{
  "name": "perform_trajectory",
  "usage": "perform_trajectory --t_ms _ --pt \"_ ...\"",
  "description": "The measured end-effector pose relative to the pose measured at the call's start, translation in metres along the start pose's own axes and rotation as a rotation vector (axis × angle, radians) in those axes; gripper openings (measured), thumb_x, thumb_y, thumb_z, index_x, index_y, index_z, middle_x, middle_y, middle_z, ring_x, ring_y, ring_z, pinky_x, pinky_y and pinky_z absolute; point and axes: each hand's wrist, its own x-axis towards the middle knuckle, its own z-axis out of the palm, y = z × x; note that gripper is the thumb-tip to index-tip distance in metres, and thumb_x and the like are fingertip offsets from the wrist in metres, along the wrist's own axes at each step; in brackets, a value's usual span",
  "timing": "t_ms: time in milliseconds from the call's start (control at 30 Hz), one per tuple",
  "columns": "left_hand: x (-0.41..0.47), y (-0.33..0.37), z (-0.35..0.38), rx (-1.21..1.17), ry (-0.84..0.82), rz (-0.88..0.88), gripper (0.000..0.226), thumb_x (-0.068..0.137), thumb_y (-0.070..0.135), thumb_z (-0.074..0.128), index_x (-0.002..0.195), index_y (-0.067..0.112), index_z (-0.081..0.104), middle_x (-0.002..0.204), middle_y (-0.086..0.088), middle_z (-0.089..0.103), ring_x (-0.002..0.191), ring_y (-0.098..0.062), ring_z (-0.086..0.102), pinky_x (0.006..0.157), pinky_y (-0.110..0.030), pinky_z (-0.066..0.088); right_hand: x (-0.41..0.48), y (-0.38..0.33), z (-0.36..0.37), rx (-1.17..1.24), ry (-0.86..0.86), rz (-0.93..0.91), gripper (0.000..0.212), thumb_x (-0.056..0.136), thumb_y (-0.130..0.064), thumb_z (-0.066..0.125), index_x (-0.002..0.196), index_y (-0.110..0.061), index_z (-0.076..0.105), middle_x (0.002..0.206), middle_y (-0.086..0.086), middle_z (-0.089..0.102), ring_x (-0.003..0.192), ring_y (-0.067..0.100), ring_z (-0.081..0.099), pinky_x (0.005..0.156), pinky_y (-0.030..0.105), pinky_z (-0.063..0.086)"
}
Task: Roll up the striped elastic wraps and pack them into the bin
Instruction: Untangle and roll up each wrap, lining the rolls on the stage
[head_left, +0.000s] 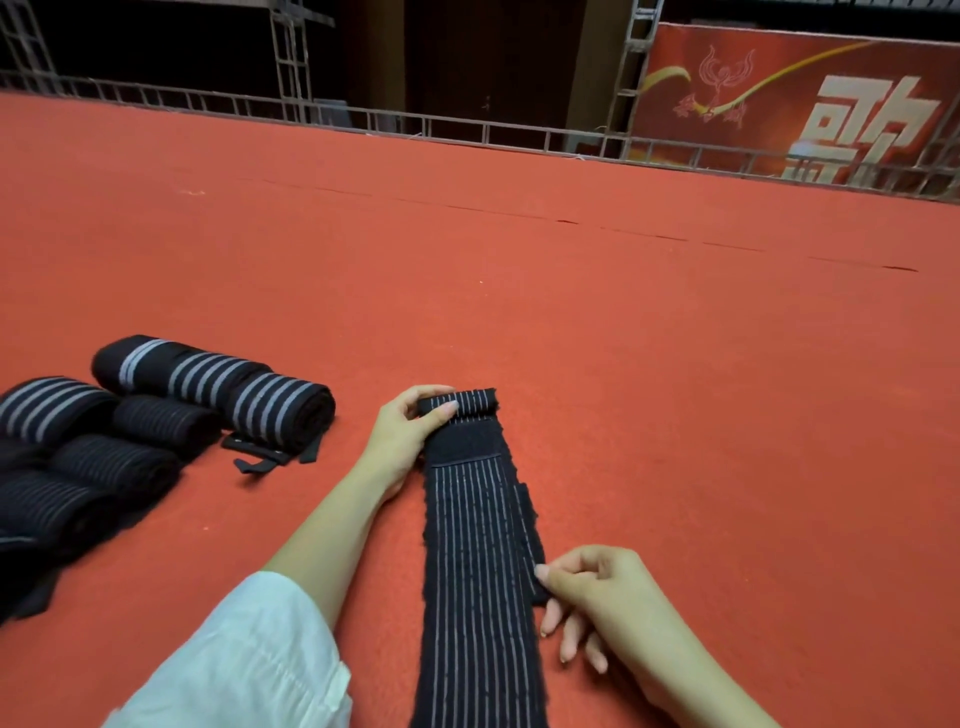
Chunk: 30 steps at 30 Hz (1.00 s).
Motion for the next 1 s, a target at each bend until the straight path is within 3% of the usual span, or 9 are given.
perform_trajectory --t_ms 267,700,1000 --pt "0.005 -0.003 -0.002 -0.002 0.000 0.012 0.016 0.087 0.007 0.066 0.098 0.018 0.067 0.101 -0.011 0.067 0.090 -0.021 0.062 0.084 -0.037 0.052 -0.005 -0.004 -0.003 -0.085 -0.097 0.043 0.015 0.093 -0.010 0.059 0.081 -0.002 0.059 0.052 0.007 0.062 0.031 0.010 0.047 0.029 0.018 0.029" --pt "0.005 -0.005 -0.003 -0.017 -0.005 -0.006 0.017 0.088 0.006 0.065 0.099 0.018 0.067 0.102 -0.011 0.066 0.092 -0.024 0.062 0.088 -0.042 0.052 -0.009 -0.003 -0.002 -0.101 -0.128 0.042 0.017 0.093 -0.007 0.058 0.077 -0.002 0.058 0.051 0.005 0.062 0.031 0.008 0.047 0.029 0.017 0.029" --pt "0.005 -0.003 -0.003 -0.009 0.009 -0.007 0.017 0.089 0.005 0.064 0.100 0.017 0.066 0.104 -0.011 0.066 0.094 -0.023 0.062 0.086 -0.039 0.053 -0.027 0.002 -0.012 -0.247 -0.324 0.094 0.014 0.089 -0.008 0.062 0.076 -0.005 0.059 0.049 0.002 0.062 0.032 0.007 0.049 0.030 0.016 0.029"
